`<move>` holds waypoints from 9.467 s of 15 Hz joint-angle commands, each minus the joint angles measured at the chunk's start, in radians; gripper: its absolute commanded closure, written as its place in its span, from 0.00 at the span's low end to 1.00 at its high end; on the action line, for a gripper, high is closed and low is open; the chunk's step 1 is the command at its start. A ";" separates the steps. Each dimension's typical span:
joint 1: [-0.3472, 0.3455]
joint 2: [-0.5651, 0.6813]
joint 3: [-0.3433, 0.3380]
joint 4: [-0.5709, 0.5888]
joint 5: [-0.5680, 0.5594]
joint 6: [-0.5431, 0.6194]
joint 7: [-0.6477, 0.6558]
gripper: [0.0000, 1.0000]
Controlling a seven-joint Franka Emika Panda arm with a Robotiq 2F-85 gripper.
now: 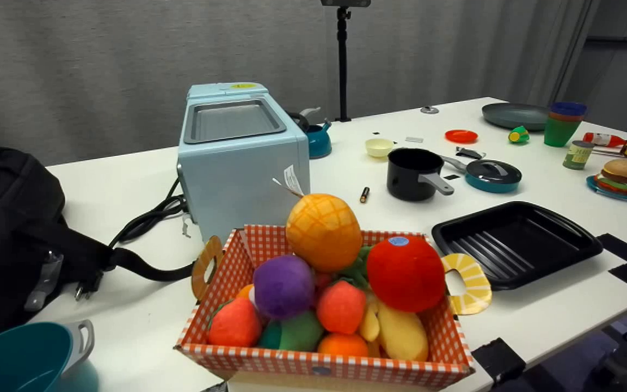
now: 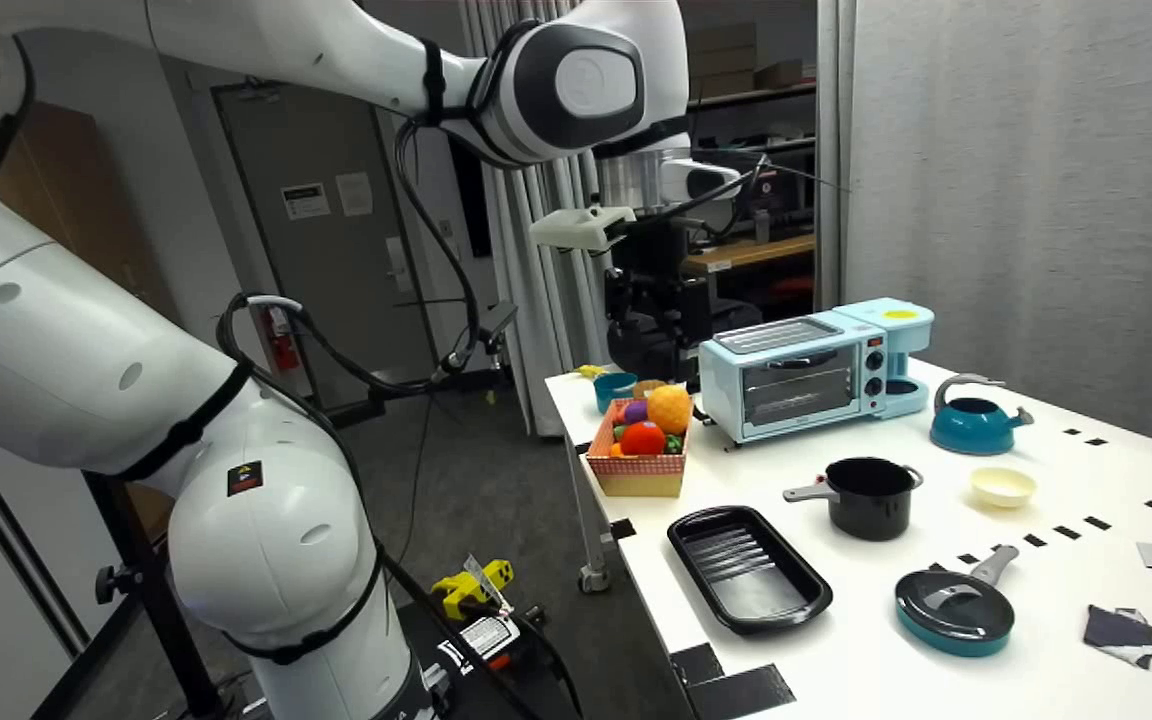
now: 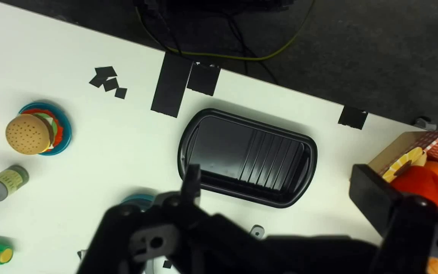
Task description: Remove the lid from the pan and place it on the pot
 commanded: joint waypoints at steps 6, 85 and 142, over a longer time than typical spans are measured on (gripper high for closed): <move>-0.005 0.000 0.004 0.002 0.002 -0.002 -0.002 0.00; -0.128 1.305 -0.114 0.815 -0.024 0.449 0.103 0.00; -0.011 1.304 -0.022 0.999 0.071 0.383 0.201 0.08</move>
